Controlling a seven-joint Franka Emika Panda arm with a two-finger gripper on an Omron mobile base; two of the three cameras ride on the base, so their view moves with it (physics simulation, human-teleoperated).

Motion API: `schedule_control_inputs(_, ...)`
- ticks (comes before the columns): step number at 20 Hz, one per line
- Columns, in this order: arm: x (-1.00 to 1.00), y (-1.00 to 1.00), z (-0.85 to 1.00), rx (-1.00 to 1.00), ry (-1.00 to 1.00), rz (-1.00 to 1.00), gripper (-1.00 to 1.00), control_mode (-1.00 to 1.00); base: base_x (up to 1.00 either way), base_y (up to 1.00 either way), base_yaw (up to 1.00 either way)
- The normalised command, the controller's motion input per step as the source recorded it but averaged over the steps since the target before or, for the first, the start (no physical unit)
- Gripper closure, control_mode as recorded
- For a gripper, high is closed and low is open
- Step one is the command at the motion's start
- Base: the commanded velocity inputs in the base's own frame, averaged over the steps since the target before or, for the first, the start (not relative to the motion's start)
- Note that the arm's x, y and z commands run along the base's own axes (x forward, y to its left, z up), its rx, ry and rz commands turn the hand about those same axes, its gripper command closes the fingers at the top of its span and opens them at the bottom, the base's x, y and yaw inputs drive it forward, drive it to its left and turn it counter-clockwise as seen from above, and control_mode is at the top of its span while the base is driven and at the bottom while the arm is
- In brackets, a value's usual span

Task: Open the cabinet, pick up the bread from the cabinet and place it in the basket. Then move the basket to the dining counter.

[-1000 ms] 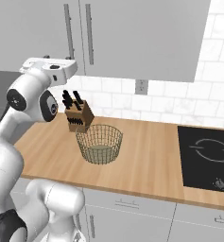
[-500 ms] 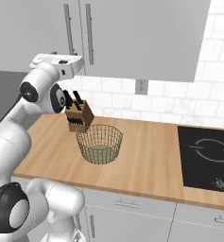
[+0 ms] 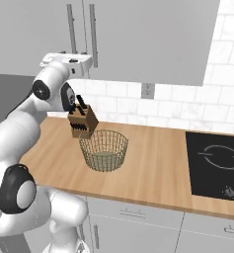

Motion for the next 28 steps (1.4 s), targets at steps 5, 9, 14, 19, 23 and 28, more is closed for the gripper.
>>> schedule_control_inputs(5,0.36,0.0,0.0,0.0,0.0,0.0,1.0,-1.0,0.0,0.0,0.0)
schedule_control_inputs(9,0.33,0.0,0.0,0.0,0.0,0.0,1.0,-1.0,0.0,0.0,0.0)
schedule_control_inputs(14,0.02,0.0,0.0,0.0,0.0,0.0,1.0,-1.0,0.0,0.0,0.0)
schedule_control_inputs(19,0.0,0.0,0.0,0.0,0.0,0.0,1.0,-1.0,0.0,0.0,0.0)
schedule_control_inputs(23,0.0,0.0,0.0,0.0,0.0,0.0,1.0,-1.0,0.0,0.0,0.0)
schedule_control_inputs(28,0.0,0.0,0.0,0.0,0.0,0.0,1.0,-1.0,0.0,0.0,0.0)
